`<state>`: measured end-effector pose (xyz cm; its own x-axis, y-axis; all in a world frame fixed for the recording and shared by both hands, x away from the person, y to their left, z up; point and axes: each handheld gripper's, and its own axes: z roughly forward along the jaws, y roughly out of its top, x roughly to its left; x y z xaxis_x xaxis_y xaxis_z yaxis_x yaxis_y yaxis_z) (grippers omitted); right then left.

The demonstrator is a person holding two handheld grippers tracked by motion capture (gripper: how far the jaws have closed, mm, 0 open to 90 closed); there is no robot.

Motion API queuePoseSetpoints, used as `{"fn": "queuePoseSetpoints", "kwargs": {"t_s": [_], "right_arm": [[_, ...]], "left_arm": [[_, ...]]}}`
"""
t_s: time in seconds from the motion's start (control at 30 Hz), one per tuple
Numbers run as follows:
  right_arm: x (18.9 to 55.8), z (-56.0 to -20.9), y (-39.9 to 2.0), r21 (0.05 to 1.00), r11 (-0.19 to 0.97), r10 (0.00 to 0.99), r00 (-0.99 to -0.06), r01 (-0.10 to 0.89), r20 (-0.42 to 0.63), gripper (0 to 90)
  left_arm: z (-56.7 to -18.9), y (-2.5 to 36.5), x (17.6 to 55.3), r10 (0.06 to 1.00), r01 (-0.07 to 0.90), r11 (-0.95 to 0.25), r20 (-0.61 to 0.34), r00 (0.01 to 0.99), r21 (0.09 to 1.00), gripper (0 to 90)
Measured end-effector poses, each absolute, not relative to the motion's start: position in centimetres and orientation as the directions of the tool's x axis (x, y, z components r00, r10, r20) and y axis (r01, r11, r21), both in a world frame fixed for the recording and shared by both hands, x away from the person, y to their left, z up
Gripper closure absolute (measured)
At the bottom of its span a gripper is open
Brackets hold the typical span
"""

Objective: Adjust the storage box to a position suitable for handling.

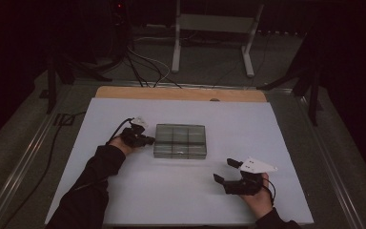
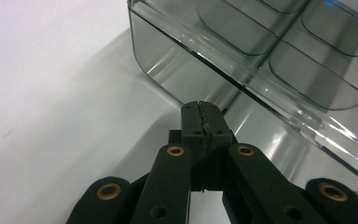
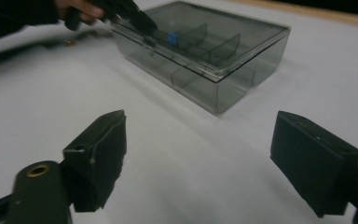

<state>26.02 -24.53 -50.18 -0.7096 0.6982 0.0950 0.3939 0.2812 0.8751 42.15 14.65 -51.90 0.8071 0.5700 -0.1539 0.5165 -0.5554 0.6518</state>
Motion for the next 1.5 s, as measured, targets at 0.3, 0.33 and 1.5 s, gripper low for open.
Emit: {"fn": "queuePoseSetpoints", "kwargs": {"t_s": [0.3, 0.33, 1.5], "right_arm": [[29.1, -50.3, -24.9, 0.795, 0.306, 0.769, -0.628, 0.525, 0.118, 61.0], [29.4, -50.3, -24.9, 0.787, 0.313, 0.774, -0.623, 0.532, 0.114, 63.9], [33.8, -51.7, -23.2, 0.695, 0.293, 0.780, -0.584, 0.657, 0.224, 90.0]], "left_arm": [[-51.7, 12.8, 43.3, 0.537, 0.481, -0.612, -0.116, 0.835, 0.628, 90.0], [-51.6, 13.0, 43.6, 0.546, 0.484, -0.608, -0.110, 0.830, 0.629, 90.0], [-51.5, 11.7, 49.4, 0.486, 0.418, -0.618, -0.095, 0.869, 0.666, 90.0]]}}
